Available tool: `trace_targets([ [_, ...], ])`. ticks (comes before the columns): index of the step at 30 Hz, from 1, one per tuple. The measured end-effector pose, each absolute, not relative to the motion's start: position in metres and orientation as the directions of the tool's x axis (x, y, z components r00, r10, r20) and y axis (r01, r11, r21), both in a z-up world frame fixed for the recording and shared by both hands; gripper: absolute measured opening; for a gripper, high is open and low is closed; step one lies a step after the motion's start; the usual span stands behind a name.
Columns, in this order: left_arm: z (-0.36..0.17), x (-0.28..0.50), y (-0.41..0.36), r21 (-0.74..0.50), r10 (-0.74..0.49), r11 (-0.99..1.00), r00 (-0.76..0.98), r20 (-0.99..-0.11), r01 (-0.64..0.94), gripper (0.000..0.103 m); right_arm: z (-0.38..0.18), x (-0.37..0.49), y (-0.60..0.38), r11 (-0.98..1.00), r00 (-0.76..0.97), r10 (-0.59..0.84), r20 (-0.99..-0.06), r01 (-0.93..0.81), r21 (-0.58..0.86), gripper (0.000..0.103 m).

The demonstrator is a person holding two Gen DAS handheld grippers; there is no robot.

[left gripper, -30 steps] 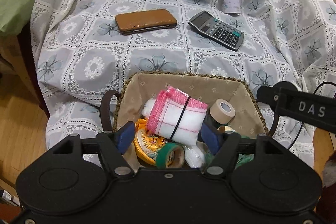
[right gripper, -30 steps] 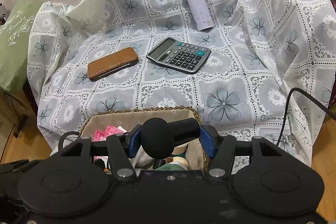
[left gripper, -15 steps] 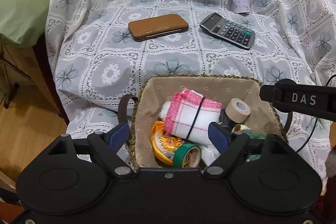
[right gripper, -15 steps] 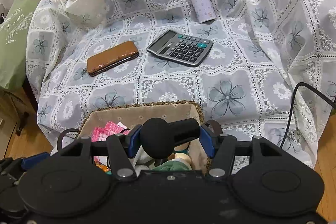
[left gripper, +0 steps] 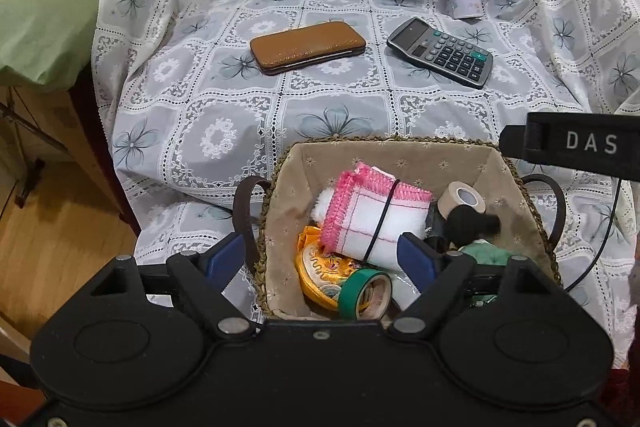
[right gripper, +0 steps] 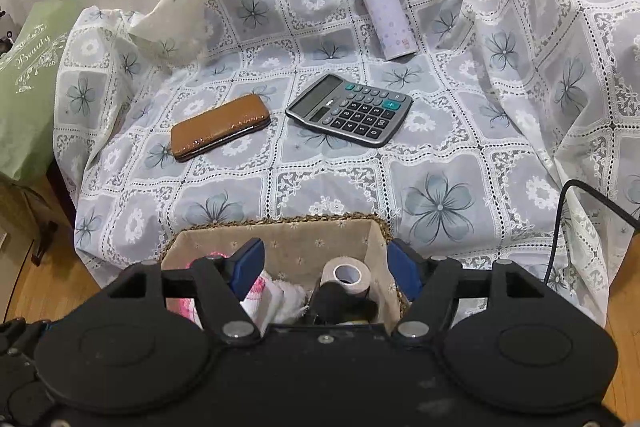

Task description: Organize soft objects

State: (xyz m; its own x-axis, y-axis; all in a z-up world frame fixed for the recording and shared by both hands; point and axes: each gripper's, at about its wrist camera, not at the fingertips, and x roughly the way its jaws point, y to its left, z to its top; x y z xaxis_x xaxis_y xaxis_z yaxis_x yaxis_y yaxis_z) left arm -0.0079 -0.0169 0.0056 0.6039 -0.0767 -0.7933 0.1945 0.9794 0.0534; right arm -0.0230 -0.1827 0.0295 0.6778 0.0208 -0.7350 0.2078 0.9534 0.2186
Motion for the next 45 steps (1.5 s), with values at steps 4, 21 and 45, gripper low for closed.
trace_targets([
  [4,0.006,-0.008,-0.017,0.055,-0.077,0.979,0.606,-0.792,0.196,0.080,0.030,-0.026,-0.186,0.954,0.671,0.018,-0.741,0.211,0.214,0.073],
  [21,0.011,-0.011,-0.021,0.064,-0.080,0.976,0.616,-0.784,0.209,0.080,0.020,-0.049,-0.191,0.960,0.618,-0.036,-0.785,0.240,0.145,0.082],
  [45,0.009,-0.010,-0.026,0.065,-0.073,0.975,0.585,-0.808,0.211,0.081,0.020,-0.054,-0.195,0.957,0.611,-0.038,-0.791,0.249,0.146,0.084],
])
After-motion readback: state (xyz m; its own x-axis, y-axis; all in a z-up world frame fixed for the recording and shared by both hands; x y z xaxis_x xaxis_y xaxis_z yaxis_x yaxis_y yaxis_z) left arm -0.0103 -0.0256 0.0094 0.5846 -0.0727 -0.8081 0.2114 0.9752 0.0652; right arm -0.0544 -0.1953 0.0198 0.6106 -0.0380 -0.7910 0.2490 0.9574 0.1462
